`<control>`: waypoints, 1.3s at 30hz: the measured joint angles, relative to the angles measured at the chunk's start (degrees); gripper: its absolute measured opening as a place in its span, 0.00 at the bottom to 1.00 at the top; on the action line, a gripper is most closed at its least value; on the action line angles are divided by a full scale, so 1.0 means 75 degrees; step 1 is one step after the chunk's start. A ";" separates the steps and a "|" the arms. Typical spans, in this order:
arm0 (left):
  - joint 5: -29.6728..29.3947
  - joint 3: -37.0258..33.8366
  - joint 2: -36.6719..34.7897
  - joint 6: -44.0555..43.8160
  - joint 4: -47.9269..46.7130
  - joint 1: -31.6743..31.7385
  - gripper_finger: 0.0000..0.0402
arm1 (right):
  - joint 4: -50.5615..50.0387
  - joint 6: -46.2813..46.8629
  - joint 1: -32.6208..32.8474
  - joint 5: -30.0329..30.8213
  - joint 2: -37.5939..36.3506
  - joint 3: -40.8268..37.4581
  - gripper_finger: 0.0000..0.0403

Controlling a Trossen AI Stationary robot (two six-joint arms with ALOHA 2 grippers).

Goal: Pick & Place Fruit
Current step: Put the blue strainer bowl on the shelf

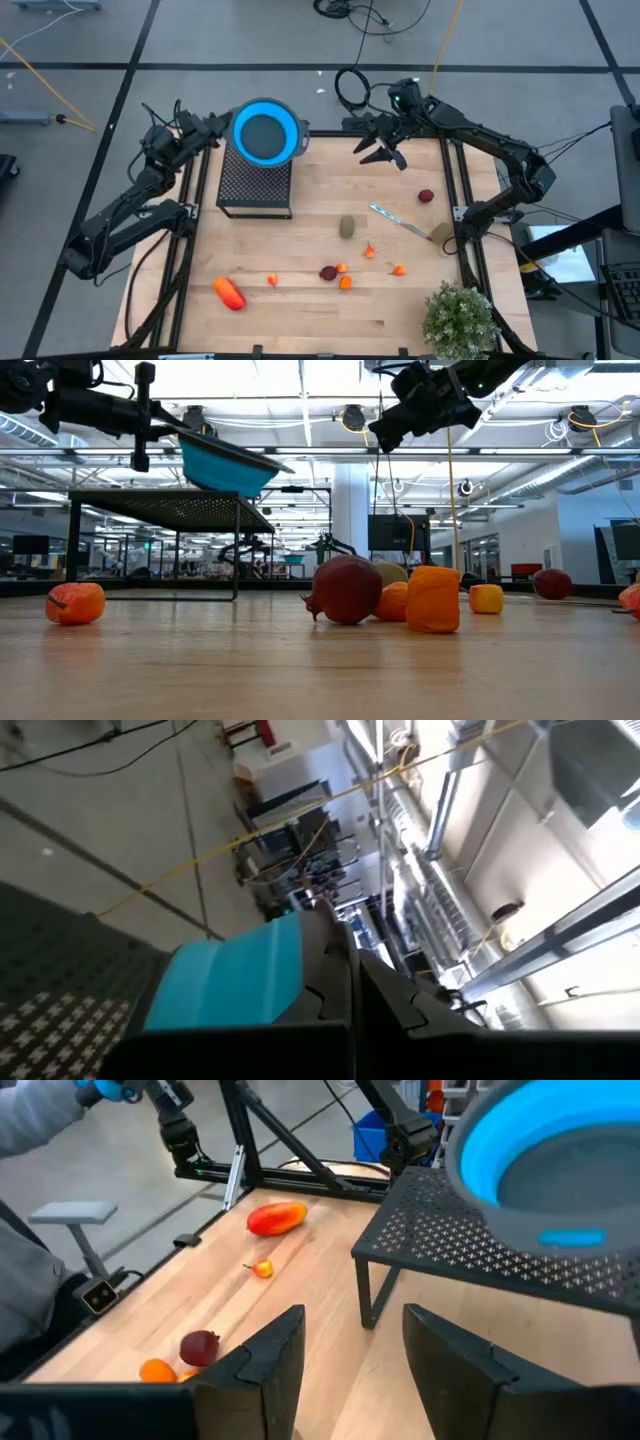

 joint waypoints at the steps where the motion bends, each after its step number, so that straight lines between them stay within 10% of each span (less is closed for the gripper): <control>1: 0.0056 -0.0001 0.0001 0.0028 -0.0070 0.0056 0.00 | -0.0011 -0.0047 0.0000 -0.0001 0.0000 0.0000 0.39; 39: 0.1208 -0.0007 0.1699 -0.0231 0.1185 0.1112 0.00 | -0.0485 -0.0229 -0.0002 0.0024 0.0000 -0.0003 0.32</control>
